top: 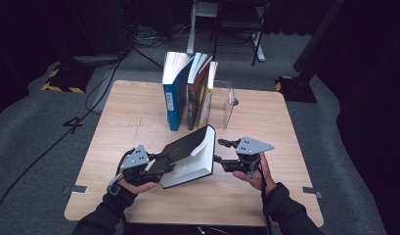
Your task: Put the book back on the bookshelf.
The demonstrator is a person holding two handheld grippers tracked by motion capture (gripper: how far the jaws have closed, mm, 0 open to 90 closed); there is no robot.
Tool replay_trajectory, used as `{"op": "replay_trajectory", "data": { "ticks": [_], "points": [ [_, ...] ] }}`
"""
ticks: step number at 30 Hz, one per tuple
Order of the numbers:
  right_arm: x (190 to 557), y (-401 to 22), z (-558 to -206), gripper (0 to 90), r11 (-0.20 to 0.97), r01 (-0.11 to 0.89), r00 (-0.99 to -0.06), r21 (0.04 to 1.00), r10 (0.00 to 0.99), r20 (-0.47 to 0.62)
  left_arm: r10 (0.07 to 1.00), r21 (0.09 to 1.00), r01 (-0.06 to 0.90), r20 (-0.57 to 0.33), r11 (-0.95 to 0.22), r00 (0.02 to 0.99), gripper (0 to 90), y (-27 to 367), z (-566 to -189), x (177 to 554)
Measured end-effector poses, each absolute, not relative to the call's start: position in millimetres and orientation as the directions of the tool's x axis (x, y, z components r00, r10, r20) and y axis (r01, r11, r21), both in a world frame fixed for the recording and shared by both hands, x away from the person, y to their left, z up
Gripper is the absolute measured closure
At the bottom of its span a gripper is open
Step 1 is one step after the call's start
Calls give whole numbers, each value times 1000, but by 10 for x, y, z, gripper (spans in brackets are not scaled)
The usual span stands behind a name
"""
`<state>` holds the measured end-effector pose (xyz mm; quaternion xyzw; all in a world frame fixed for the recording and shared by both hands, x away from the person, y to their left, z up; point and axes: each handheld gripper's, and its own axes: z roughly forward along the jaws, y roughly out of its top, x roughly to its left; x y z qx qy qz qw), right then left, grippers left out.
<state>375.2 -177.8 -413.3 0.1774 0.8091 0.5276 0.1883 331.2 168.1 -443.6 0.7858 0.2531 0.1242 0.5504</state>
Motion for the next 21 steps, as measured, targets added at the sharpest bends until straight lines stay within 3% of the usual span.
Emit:
{"op": "replay_trajectory", "data": {
  "ticks": [11, 21],
  "points": [
    [3694, -1527, -4054, 397, 383, 48, -905, 923, 408, -122, 524, 906, 265, -57, -331, 850, 471, 1671, -4496, 3237],
    [3713, -1541, -4052, 400, 364, 53, -893, 930, 433, -118, 513, 901, 269, -61, -341, 856, 468, 1610, -4494, 3279]
  ]
}}
